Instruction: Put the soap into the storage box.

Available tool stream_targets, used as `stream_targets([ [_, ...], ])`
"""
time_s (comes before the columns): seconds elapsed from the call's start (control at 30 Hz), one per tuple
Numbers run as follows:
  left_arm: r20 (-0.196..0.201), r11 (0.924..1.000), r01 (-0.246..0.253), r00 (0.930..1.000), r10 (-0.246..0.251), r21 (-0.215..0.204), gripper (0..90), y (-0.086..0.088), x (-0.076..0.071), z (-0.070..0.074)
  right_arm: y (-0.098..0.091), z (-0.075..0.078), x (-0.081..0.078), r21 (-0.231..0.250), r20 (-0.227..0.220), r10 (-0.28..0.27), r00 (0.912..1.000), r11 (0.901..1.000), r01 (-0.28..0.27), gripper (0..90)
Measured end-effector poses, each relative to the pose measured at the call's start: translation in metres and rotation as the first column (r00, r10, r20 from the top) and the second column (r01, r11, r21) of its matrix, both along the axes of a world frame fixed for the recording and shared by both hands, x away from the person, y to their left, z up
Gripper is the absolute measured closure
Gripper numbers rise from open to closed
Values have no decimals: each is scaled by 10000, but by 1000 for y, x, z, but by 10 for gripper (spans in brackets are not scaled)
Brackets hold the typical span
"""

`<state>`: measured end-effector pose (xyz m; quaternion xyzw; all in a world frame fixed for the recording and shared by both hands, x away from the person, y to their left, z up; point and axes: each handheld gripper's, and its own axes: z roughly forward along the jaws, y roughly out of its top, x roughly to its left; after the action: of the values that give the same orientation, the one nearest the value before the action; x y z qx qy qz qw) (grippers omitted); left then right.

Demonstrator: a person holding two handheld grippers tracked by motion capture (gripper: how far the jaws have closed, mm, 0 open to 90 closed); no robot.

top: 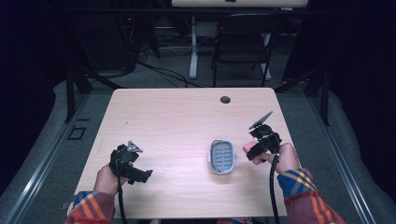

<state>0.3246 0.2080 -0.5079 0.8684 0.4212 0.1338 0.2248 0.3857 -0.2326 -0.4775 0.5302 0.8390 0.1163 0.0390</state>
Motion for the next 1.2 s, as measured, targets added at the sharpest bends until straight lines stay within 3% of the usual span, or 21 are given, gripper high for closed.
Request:
stream_targets([
  [0.53, -66, 9999, 42, 10000, -42, 96, 1, 0, -1, -1, 12, 11, 7, -57, 163, 387, 9991, 9992, -386, 371],
  [0.57, -63, 10000, 34, 10000, -33, 90, 1, 0, -1, -1, 13, 14, 8, -226, 9, 565, 9984, 9981, -565, 371],
  [0.63, -65, 9999, 56, 10000, -56, 114, 1, 0, -1, 0, 15, 13, 7, -111, 232, 441, 9988, 9990, -438, 371],
  [0.93, -52, 9999, 61, 10000, -60, 133, 1, 1, -2, 0, 24, 19, 9, -193, 263, 608, 9978, 9980, -603, 371],
  [1.2, -82, 9998, 123, 9999, -122, 162, 1, -1, -1, -1, 35, 21, 13, -383, 92, 1014, 9948, 9941, -1010, 371],
])
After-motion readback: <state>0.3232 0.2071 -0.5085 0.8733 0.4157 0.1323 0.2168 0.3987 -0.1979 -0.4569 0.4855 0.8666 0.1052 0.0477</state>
